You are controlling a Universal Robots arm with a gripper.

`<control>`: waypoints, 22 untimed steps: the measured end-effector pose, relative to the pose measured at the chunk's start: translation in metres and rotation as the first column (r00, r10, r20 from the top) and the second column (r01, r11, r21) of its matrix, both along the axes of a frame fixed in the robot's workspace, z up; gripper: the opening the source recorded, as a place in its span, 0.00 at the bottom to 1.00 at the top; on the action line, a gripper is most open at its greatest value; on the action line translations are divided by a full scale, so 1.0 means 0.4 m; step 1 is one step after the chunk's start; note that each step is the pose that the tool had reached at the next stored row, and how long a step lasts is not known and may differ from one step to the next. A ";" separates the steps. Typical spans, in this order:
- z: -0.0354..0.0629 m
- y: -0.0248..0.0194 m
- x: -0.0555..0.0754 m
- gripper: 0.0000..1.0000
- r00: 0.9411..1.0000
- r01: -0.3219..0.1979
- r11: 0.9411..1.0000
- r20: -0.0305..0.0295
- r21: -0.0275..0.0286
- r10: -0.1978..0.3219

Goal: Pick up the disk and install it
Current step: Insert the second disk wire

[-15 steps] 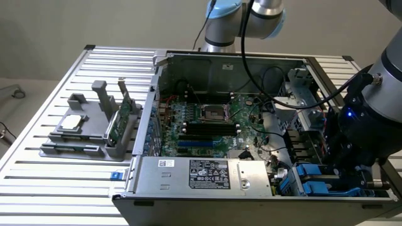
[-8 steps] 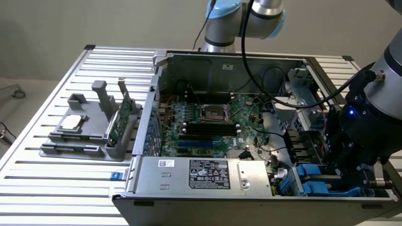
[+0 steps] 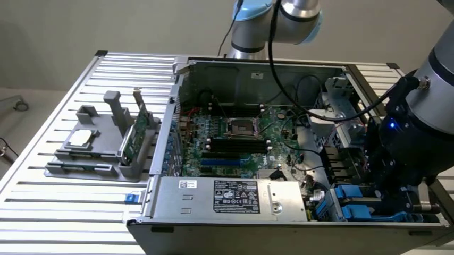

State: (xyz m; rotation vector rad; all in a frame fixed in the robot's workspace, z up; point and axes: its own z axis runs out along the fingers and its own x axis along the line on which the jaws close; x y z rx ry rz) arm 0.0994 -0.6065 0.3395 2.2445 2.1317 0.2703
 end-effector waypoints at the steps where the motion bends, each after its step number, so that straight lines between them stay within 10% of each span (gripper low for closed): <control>1: 0.000 -0.001 -0.007 0.31 1.000 0.000 1.000 0.000 0.000 0.000; 15: 0.013 -0.006 -0.071 0.31 1.000 0.000 1.000 0.001 -0.001 0.000; 22: 0.017 -0.006 -0.102 0.31 1.000 0.000 1.000 0.013 -0.004 0.000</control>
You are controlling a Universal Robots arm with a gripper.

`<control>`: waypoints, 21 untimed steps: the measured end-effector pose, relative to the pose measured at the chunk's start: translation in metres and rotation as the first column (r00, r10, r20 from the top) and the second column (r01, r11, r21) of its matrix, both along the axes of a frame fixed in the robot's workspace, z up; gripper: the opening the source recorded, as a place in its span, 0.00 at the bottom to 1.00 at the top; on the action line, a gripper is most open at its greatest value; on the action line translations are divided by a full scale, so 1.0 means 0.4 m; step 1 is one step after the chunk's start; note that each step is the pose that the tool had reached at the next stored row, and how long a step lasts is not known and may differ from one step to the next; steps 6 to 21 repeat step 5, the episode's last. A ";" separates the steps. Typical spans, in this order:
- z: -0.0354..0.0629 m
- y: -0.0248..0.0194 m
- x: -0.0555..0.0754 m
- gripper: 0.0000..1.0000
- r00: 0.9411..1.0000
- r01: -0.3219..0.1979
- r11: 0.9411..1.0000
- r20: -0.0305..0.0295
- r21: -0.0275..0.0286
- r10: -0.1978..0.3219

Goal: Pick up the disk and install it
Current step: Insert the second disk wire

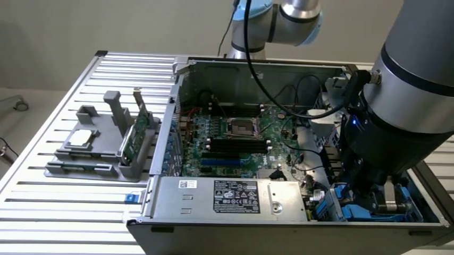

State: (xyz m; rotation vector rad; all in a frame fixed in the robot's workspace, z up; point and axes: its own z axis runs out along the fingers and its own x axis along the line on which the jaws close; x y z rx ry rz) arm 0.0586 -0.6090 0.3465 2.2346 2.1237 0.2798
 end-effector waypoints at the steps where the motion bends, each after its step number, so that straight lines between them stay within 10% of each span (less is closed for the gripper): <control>1: 0.000 0.000 0.000 0.31 1.000 0.000 1.000 0.000 0.000 0.000; 21: 0.000 0.000 0.000 0.31 1.000 0.003 1.000 0.000 0.000 -0.003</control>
